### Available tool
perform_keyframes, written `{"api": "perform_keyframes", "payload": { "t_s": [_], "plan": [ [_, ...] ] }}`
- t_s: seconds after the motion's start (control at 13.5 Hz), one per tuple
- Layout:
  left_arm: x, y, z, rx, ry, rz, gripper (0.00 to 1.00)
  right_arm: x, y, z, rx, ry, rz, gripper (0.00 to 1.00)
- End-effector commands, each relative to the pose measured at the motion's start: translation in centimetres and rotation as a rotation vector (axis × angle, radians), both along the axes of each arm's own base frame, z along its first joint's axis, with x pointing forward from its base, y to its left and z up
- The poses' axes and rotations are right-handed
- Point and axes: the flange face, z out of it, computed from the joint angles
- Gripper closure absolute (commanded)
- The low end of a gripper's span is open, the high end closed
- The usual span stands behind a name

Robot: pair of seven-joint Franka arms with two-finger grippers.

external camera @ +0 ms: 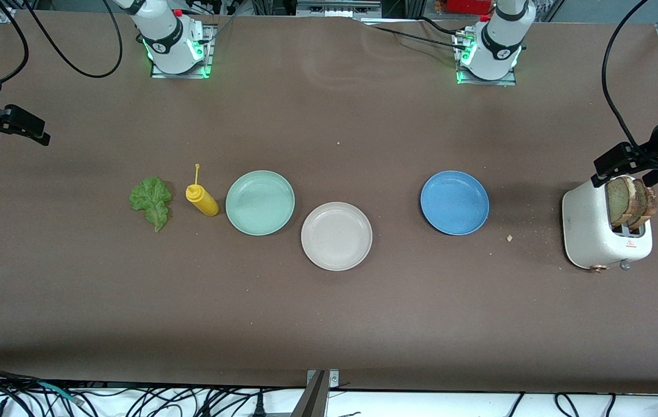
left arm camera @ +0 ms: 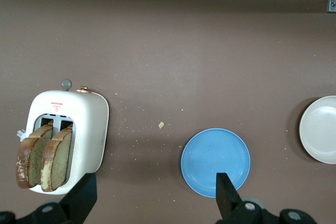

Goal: Make sandwich in beige plate with both arms

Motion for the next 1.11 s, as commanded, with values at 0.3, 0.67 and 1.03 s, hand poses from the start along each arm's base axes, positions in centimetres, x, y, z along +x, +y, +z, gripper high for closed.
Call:
{"api": "perform_keyframes", "payload": {
  "t_s": [0.3,0.67,1.03],
  "plan": [
    [-0.16,-0.03,0.14,0.019,0.004,-0.025,0.00,0.07,0.05,0.39,0.001,-0.007,-0.015,0.00],
    [-0.14,-0.05,0.43,0.017,-0.002,-0.019,0.00,-0.01,0.09,0.27,0.005,0.001,-0.015,0.00],
    [-0.18,-0.13,0.67,0.008,-0.006,-0.014,0.00,0.00,0.02,0.34,0.006,-0.001,-0.017,0.00]
  ]
}}
